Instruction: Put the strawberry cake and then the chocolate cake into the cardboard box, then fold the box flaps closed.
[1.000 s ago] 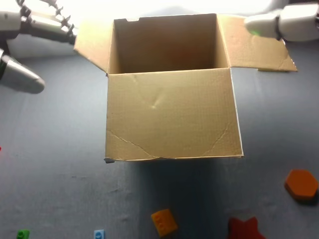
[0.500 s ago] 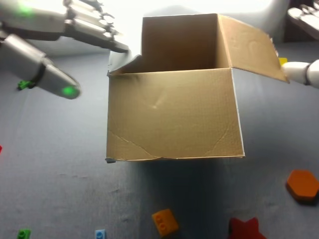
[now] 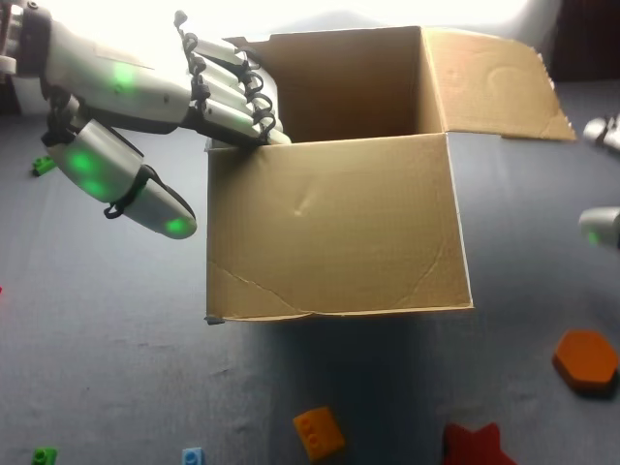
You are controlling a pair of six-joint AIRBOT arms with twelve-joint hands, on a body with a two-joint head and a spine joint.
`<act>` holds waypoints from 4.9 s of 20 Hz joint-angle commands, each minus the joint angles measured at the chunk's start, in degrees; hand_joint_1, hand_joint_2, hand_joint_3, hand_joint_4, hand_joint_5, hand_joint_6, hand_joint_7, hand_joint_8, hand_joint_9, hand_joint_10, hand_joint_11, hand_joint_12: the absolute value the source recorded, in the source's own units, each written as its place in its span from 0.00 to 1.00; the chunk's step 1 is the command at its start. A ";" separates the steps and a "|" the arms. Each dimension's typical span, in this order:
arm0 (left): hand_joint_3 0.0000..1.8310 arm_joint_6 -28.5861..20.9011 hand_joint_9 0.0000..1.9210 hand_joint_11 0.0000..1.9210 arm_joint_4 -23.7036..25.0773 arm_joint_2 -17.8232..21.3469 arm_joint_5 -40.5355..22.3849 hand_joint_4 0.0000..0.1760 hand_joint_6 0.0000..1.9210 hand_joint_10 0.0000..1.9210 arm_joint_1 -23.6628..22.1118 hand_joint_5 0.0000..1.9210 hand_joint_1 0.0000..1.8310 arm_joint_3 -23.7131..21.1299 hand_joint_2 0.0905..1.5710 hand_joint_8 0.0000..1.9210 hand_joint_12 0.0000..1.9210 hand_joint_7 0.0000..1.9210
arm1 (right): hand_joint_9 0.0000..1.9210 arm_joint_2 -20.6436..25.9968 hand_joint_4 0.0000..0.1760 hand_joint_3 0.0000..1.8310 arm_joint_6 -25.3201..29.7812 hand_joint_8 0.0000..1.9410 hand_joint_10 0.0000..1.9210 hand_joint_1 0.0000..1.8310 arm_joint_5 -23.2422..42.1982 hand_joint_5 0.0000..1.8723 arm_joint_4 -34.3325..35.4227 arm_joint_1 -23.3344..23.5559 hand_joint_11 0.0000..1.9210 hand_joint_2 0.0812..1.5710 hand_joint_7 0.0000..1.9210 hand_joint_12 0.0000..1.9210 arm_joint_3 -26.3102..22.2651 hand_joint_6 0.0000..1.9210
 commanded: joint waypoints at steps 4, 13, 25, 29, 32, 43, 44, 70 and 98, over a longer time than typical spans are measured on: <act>0.00 0.17 0.11 0.00 -3.35 0.24 0.10 0.09 0.00 0.00 1.24 0.10 0.00 0.21 0.72 0.00 0.33 0.11 | 0.03 -1.88 0.00 0.00 3.02 0.00 0.00 0.00 4.79 0.06 -8.06 -0.91 0.00 0.76 0.06 0.00 -0.13 0.01; 0.00 -2.59 0.11 0.00 -3.13 0.84 -0.07 0.00 0.00 0.01 -6.78 0.10 0.00 4.88 0.73 0.00 0.40 0.11 | 0.00 3.06 0.00 0.00 2.43 0.00 0.00 0.00 5.91 0.03 -9.98 13.43 0.00 0.72 0.04 0.00 -7.76 0.00; 0.00 -3.76 0.12 0.00 -0.58 10.32 -0.72 0.02 0.00 0.00 -5.82 0.10 0.00 1.99 0.72 0.00 0.38 0.11 | 0.03 -0.31 0.00 0.00 1.55 0.01 0.01 0.00 2.53 0.04 -9.26 20.29 0.00 0.74 0.06 0.00 -10.29 0.01; 0.00 -3.75 0.12 0.00 -0.59 12.90 -0.89 0.00 0.00 0.00 -2.14 0.12 0.00 -0.48 0.72 0.00 0.42 0.12 | 0.02 -2.85 0.00 0.00 -0.22 0.00 0.01 0.00 1.97 0.04 -9.25 18.75 0.01 0.73 0.05 0.00 -9.25 0.00; 0.00 -3.36 0.10 0.00 -1.11 14.38 -1.26 0.00 0.00 0.00 1.56 0.11 0.00 -3.12 0.73 0.00 0.38 0.11 | 0.03 -3.84 0.00 0.00 -0.52 0.01 0.01 0.00 0.50 0.05 -9.24 17.42 0.00 0.75 0.07 0.00 -8.38 0.01; 0.00 8.46 0.12 0.00 -10.87 16.12 3.11 0.00 0.00 0.00 19.84 0.12 0.00 -17.29 0.73 0.00 0.38 0.12 | 0.06 2.90 0.00 0.01 9.17 0.01 0.02 0.00 -3.03 0.06 -9.26 21.15 0.01 0.77 0.08 0.01 -10.28 0.01; 0.00 9.46 0.12 0.00 -12.04 15.94 3.66 0.00 0.00 0.00 20.55 0.12 0.00 -17.92 0.72 0.00 0.36 0.12 | 0.05 3.84 0.00 0.01 10.42 0.01 0.01 0.00 -3.75 0.06 -9.26 21.62 0.01 0.77 0.09 0.00 -10.49 0.01; 0.00 0.12 0.13 0.00 -16.75 17.16 1.70 0.00 0.00 0.00 1.37 0.13 0.00 -19.62 0.70 0.00 0.38 0.13 | 0.05 18.34 0.00 0.00 16.63 0.00 0.01 0.00 -7.41 0.09 -2.11 19.71 0.01 0.77 0.08 0.02 -13.32 0.01; 0.00 -1.42 0.13 0.00 -9.43 1.22 0.46 0.00 0.00 0.00 -5.74 0.14 0.00 4.29 0.71 0.00 0.40 0.13 | 0.05 17.75 0.00 0.00 16.40 0.00 0.01 0.00 -8.10 0.07 -3.13 19.79 0.01 0.77 0.07 0.01 -13.46 0.00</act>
